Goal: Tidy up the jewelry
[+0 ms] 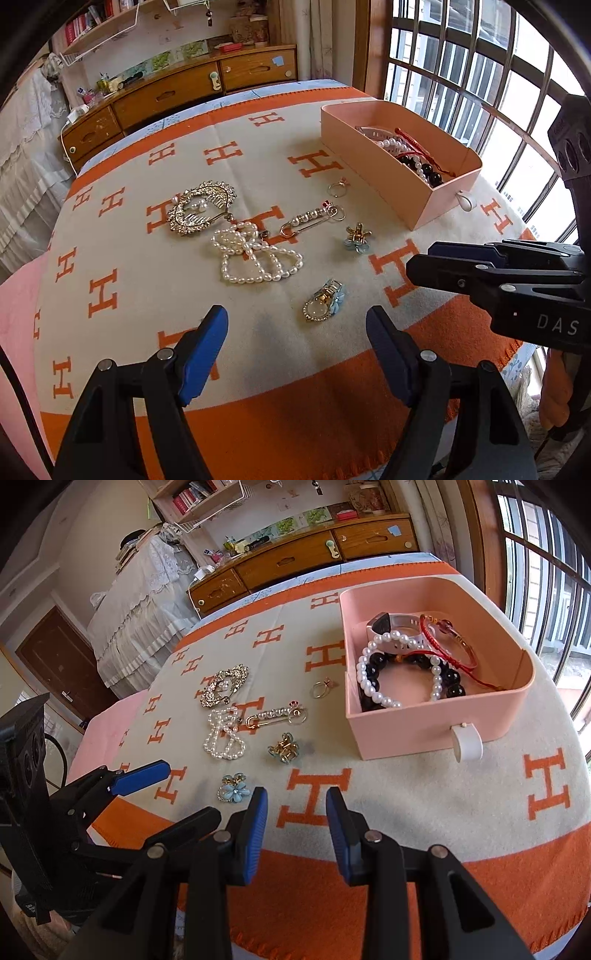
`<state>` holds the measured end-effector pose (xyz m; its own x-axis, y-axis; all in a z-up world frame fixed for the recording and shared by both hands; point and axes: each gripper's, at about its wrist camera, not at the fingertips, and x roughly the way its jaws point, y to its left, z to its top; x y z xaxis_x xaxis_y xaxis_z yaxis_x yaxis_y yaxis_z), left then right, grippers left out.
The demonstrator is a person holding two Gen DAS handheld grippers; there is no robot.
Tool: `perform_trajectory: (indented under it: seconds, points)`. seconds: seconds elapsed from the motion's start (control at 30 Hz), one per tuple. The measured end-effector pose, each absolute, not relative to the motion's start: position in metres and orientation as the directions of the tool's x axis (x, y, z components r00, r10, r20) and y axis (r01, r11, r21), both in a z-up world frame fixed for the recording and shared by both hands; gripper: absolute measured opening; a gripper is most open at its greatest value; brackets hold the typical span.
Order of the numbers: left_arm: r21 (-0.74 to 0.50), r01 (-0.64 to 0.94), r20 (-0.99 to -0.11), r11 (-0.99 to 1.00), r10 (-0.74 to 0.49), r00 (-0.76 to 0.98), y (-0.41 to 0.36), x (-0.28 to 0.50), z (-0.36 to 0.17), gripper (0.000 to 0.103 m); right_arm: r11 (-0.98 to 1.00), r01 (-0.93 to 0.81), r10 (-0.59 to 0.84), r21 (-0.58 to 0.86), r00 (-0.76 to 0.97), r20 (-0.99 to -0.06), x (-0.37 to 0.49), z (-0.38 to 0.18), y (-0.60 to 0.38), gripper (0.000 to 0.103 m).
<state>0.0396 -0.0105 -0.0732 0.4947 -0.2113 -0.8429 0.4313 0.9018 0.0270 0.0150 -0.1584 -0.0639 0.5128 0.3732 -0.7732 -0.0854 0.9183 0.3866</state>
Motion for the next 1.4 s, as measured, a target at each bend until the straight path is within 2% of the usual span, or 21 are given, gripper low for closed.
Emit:
perform_trajectory:
  seconds: [0.17,0.33,0.47,0.7,0.73,0.8,0.83,0.97,1.4]
  points:
    - [0.008,0.451,-0.864,0.892,-0.221,0.452,-0.015,0.049,-0.086,0.050,0.915,-0.088,0.382,0.394,0.502,-0.776,0.018,-0.070,-0.160,0.033]
    - [-0.001,0.456,-0.870,0.890,-0.226,0.439,-0.019,0.056,-0.092,0.046,0.912,-0.092,0.390,0.399,0.490,-0.779,0.021,-0.076,-0.160,0.033]
    - [0.000,0.467,-0.869,0.884,-0.231,0.438,-0.023,0.059,-0.091,0.038,0.910,-0.101,0.395,0.401,0.497,-0.773,0.022,-0.078,-0.159,0.033]
    - [0.003,0.479,-0.869,0.878,-0.235,0.436,-0.029,0.063,-0.092,0.036,0.910,-0.120,0.400,0.397,0.503,-0.766,0.024,-0.079,-0.157,0.033]
    - [0.004,0.481,-0.868,0.876,-0.235,0.436,-0.030,0.063,-0.092,0.034,0.909,-0.121,0.402,0.398,0.504,-0.764,0.024,-0.079,-0.157,0.033]
    - [-0.002,0.489,-0.867,0.872,-0.245,0.433,-0.032,0.063,-0.091,0.021,0.908,-0.124,0.405,0.400,0.506,-0.762,0.025,-0.079,-0.158,0.033]
    - [0.002,0.488,-0.867,0.873,-0.242,0.436,-0.032,0.063,-0.091,0.018,0.908,-0.126,0.405,0.400,0.507,-0.761,0.025,-0.079,-0.158,0.033]
    - [0.015,0.462,-0.862,0.887,-0.223,0.455,-0.029,0.065,-0.089,0.018,0.908,-0.131,0.407,0.399,0.509,-0.758,0.026,-0.079,-0.158,0.033]
    - [-0.076,0.384,-0.834,0.920,-0.269,0.481,0.002,0.066,-0.059,0.018,0.921,-0.177,0.387,0.347,0.514,-0.765,0.042,-0.078,-0.140,0.034]
